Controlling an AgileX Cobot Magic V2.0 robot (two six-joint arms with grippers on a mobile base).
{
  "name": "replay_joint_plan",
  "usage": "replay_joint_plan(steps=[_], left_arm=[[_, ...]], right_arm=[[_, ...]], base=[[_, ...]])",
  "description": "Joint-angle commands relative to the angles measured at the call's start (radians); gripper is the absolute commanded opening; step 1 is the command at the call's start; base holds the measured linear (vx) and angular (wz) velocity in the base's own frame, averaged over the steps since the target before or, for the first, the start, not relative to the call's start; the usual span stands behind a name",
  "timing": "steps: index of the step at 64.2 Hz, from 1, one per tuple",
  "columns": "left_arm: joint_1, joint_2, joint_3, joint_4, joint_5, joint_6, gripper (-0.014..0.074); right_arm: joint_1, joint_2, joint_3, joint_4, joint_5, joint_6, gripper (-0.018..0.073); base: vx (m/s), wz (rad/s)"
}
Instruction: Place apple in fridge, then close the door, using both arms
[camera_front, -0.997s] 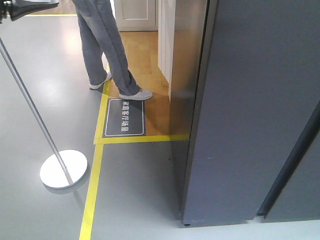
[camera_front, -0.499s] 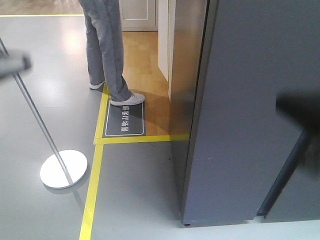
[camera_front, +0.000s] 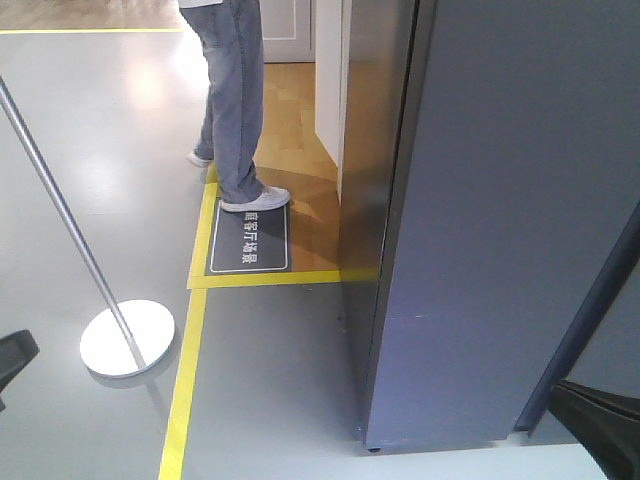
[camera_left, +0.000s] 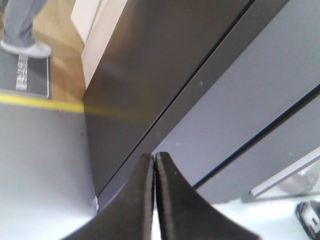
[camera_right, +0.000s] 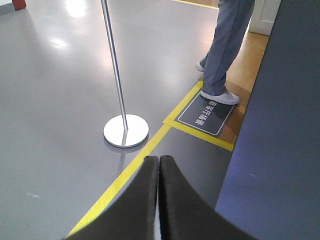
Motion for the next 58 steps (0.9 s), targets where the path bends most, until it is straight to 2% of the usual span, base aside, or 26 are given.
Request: replay_joint_plan(steps=[1, 9, 48, 58], left_arm=[[0.001, -0.011, -0.024, -0.08, -0.018, 0.005, -0.0007], [0.001, -0.011, -0.024, -0.13, -0.014, 0.005, -0.0007], [0.001, -0.011, -0.024, -0.132, -0.008, 0.005, -0.0007], [0.001, -0.011, -0.024, -0.238, -0.015, -0.065, -0.0006]], right_arm=[[-0.001, 0.004, -0.026, 0.045, -0.03, -0.009, -0.0006], [-0.001, 0.004, -0.026, 0.045, -0.03, -0.009, -0.0006], [-0.001, 0.004, -0.026, 0.045, -0.03, -0.009, -0.0006], [-0.001, 0.004, -0.026, 0.045, -0.03, -0.009, -0.0006]], base=[[0.0, 0.0], [0.0, 0.0], [0.0, 0.0], [0.0, 0.0]])
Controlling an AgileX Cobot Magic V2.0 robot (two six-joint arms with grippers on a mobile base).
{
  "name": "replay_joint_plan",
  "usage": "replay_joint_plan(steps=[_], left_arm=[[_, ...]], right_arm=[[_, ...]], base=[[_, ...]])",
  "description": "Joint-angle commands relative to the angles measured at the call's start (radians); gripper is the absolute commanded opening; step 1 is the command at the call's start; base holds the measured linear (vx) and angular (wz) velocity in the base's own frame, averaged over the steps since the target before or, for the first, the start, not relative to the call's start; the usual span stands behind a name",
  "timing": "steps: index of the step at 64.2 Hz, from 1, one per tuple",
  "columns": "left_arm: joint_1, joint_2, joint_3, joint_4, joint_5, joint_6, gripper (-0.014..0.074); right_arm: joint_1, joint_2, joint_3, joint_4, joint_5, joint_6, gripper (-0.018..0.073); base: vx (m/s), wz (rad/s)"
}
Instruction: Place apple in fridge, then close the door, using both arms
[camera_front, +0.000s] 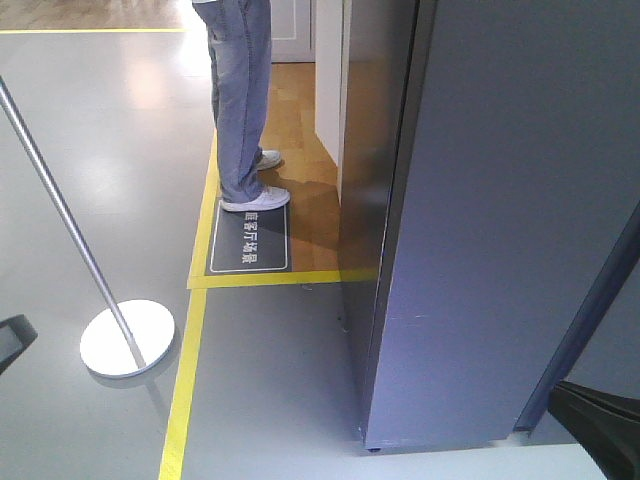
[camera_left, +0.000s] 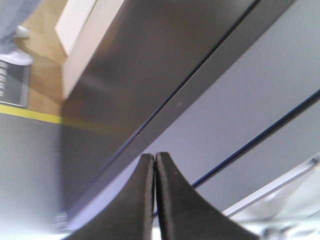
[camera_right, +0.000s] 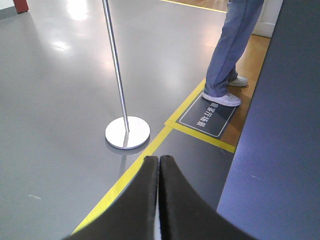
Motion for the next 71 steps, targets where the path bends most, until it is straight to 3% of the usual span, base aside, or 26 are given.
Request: replay_joint_plan(steps=[1, 18, 25, 32, 37, 47, 51, 58, 67, 71], left_arm=[[0.001, 0.003, -0.024, -0.118, -0.021, -0.041, -0.0006], [0.001, 0.003, -0.024, -0.387, -0.076, -0.051, -0.0006], [0.001, 0.003, -0.023, -0.386, -0.105, -0.127, -0.0006], [0.001, 0.003, -0.023, -0.378, -0.117, -0.136, -0.0006], [-0.002, 0.003, -0.023, -0.373, -0.116, -0.033, -0.0006], [-0.004, 0.003, -0.023, -0.386, -0.115, 0.348, -0.0006], [-0.004, 0.003, -0.023, -0.386, -0.115, 0.46, -0.0006], [-0.004, 0.003, -0.023, -0.386, -0.117, 0.562, -0.0006], [-0.004, 0.003, -0.023, -0.366, -0.134, 0.616, -0.0006], [-0.004, 0.001, -0.023, -0.313, -0.17, 0.618, -0.0006]], right_arm=[[-0.001, 0.007, -0.028, 0.041, -0.033, -0.009, -0.0006], [-0.001, 0.007, -0.028, 0.041, -0.033, -0.009, -0.0006], [-0.001, 0.007, -0.028, 0.041, -0.034, -0.009, -0.0006], [-0.001, 0.007, -0.028, 0.041, -0.034, -0.009, -0.0006], [-0.001, 0.007, -0.028, 0.041, -0.034, -0.009, -0.0006], [-0.001, 0.007, -0.028, 0.041, -0.034, -0.009, -0.0006], [-0.001, 0.007, -0.028, 0.041, -0.034, -0.009, -0.0006], [-0.001, 0.007, -0.028, 0.041, -0.034, -0.009, -0.0006], [-0.001, 0.007, -0.028, 0.041, -0.034, -0.009, -0.0006], [-0.001, 0.007, -0.028, 0.041, -0.034, -0.009, -0.0006]], base=[[0.0, 0.0], [0.0, 0.0], [0.0, 0.0], [0.0, 0.0], [0.0, 0.0], [0.0, 0.0], [0.0, 0.0], [0.0, 0.0], [0.0, 0.0], [0.0, 0.0]])
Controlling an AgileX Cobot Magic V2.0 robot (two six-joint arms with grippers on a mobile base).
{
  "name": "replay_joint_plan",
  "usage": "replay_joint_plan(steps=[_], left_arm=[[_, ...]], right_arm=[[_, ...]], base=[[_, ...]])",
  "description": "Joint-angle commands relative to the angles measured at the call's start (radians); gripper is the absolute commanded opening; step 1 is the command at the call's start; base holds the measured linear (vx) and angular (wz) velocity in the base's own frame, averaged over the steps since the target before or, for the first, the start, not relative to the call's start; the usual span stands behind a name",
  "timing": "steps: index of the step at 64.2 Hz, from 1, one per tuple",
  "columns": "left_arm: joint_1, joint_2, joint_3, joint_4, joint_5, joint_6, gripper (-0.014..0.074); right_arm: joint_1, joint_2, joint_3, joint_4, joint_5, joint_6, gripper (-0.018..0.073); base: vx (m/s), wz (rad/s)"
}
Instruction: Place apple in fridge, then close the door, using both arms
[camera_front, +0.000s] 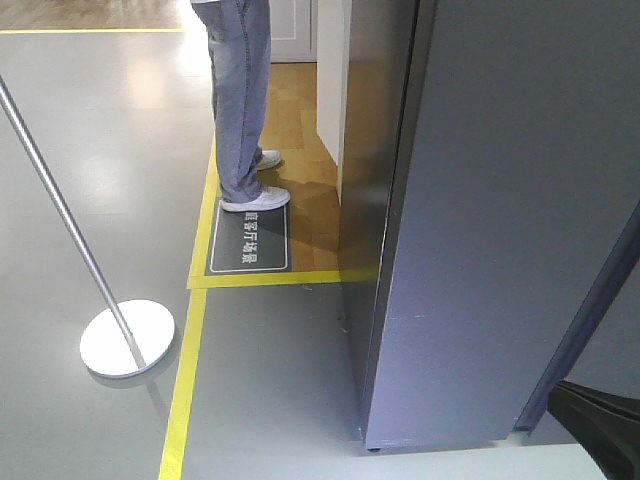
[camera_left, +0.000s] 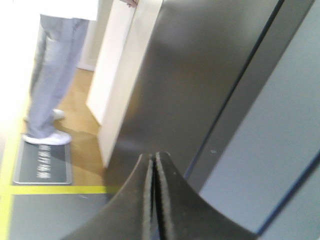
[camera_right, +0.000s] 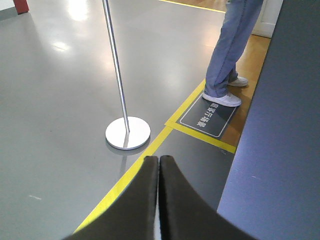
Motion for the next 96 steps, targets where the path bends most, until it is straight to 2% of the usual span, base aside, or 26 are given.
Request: replay_joint_plan(steps=[1, 8, 15, 22, 28, 53, 61, 64, 67, 71, 74, 80, 84, 90, 96], left_arm=[[-0.004, 0.001, -0.023, 0.016, -0.035, 0.031, -0.0006], [-0.004, -0.006, -0.023, 0.124, -0.055, 0.03, -0.0006], [-0.004, -0.025, -0.023, 0.291, -0.073, 0.03, -0.0006], [-0.004, -0.028, -0.023, 0.492, -0.082, 0.03, -0.0006], [-0.004, -0.028, -0.023, 0.584, -0.08, 0.026, -0.0006], [-0.004, -0.027, -0.023, 0.581, -0.08, 0.023, -0.0006], [-0.004, -0.027, -0.023, 0.543, -0.075, 0.021, -0.0006], [-0.004, -0.027, -0.023, 0.53, -0.08, 0.008, -0.0006], [-0.004, -0.029, -0.023, 0.551, -0.078, -0.024, -0.0006], [-0.004, -0.052, -0.023, 0.622, -0.075, -0.111, -0.0006], [-0.004, -0.081, -0.023, 0.697, -0.077, -0.22, -0.0006], [-0.004, -0.138, -0.023, 0.875, -0.105, -0.517, -0.0006], [0.001, -0.179, -0.023, 1.02, -0.129, -0.805, -0.0006], [0.001, -0.221, -0.023, 1.245, -0.145, -1.154, -0.0006], [0.001, -0.241, -0.023, 1.435, -0.136, -1.396, -0.0006]], right_arm=[[-0.001, 0.007, -0.028, 0.038, -0.034, -0.009, -0.0006], [-0.001, 0.007, -0.028, 0.038, -0.034, -0.009, -0.0006], [-0.001, 0.007, -0.028, 0.038, -0.034, -0.009, -0.0006], [-0.001, 0.007, -0.028, 0.038, -0.035, -0.009, -0.0006], [-0.001, 0.007, -0.028, 0.038, -0.035, -0.009, -0.0006], [-0.001, 0.007, -0.028, 0.038, -0.035, -0.009, -0.0006], [-0.001, 0.007, -0.028, 0.038, -0.035, -0.009, -0.0006], [-0.001, 0.007, -0.028, 0.038, -0.035, -0.009, -0.0006], [-0.001, 0.007, -0.028, 0.038, -0.035, -0.009, -0.0006], [-0.001, 0.007, -0.028, 0.038, -0.035, -0.009, -0.0006], [-0.001, 0.007, -0.028, 0.038, -0.034, -0.009, -0.0006], [-0.001, 0.007, -0.028, 0.038, -0.034, -0.009, -0.0006], [-0.001, 0.007, -0.028, 0.038, -0.035, -0.009, -0.0006], [-0.001, 0.007, -0.028, 0.038, -0.034, -0.009, -0.0006], [-0.001, 0.007, -0.028, 0.038, -0.035, -0.009, -0.0006]], base=[[0.0, 0.0], [0.0, 0.0], [0.0, 0.0], [0.0, 0.0], [0.0, 0.0], [0.0, 0.0], [0.0, 0.0], [0.0, 0.0], [0.0, 0.0], [0.0, 0.0], [0.0, 0.0], [0.0, 0.0], [0.0, 0.0], [0.0, 0.0], [0.0, 0.0]])
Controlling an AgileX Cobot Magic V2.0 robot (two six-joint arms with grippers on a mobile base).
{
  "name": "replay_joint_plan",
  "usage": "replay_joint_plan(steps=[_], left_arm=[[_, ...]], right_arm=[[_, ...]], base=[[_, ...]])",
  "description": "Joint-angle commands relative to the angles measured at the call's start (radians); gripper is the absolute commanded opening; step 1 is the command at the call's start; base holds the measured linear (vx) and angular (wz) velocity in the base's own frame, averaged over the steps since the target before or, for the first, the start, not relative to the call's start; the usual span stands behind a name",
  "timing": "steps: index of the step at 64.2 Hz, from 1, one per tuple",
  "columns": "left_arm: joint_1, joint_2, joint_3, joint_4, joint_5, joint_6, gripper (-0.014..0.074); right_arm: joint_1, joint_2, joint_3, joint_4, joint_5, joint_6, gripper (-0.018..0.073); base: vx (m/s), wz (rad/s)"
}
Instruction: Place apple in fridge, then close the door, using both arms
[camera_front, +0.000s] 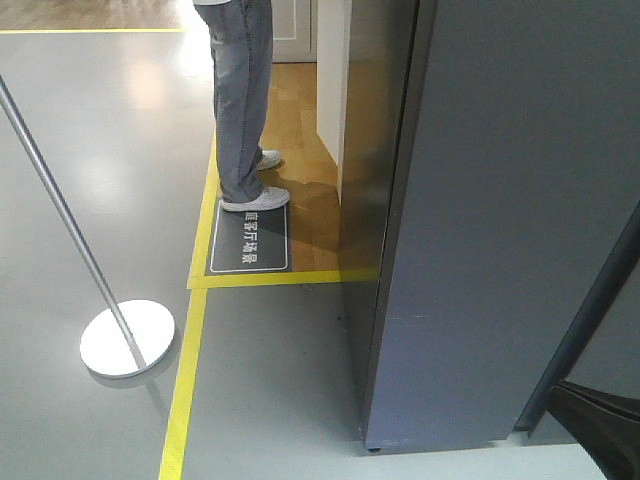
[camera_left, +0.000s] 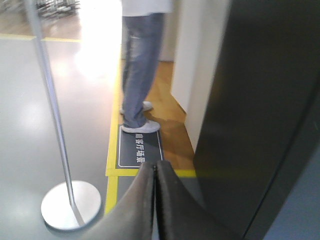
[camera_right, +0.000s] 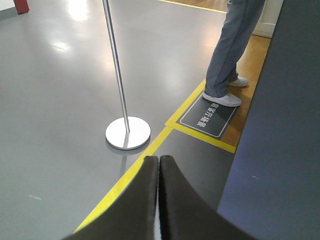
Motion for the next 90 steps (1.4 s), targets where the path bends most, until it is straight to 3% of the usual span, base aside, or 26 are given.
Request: replay_joint_plan(steps=[1, 8, 20, 36, 50, 62, 75, 90], left_arm=[[0.001, -0.012, -0.023, 0.198, -0.057, -0.3, -0.0006], [0.001, -0.021, -0.011, 0.3, -0.06, -0.411, -0.0006], [0.001, -0.103, 0.113, 0.283, -0.134, -0.417, -0.0006], [0.001, -0.218, 0.269, 0.379, -0.175, -0.416, -0.0006], [0.0, -0.272, 0.344, 0.407, -0.138, -0.414, -0.0006], [-0.012, -0.272, 0.344, 0.412, -0.138, -0.31, -0.0006], [-0.09, -0.272, 0.344, 0.411, -0.175, -0.16, -0.0006], [-0.101, -0.338, 0.344, 0.401, -0.259, -0.155, -0.0006]], right_arm=[[-0.001, 0.007, -0.028, 0.038, -0.035, -0.009, -0.0006], [-0.001, 0.007, -0.028, 0.038, -0.034, -0.009, -0.0006], [-0.001, 0.007, -0.028, 0.038, -0.035, -0.009, -0.0006], [-0.001, 0.007, -0.028, 0.038, -0.035, -0.009, -0.0006], [-0.001, 0.007, -0.028, 0.038, -0.035, -0.009, -0.0006], [-0.001, 0.007, -0.028, 0.038, -0.035, -0.009, -0.0006], [-0.001, 0.007, -0.028, 0.038, -0.035, -0.009, -0.0006], [-0.001, 0.007, -0.028, 0.038, -0.035, -0.009, -0.0006]], base=[[0.0, 0.0], [0.0, 0.0], [0.0, 0.0], [0.0, 0.0], [0.0, 0.0], [0.0, 0.0], [0.0, 0.0], [0.0, 0.0]])
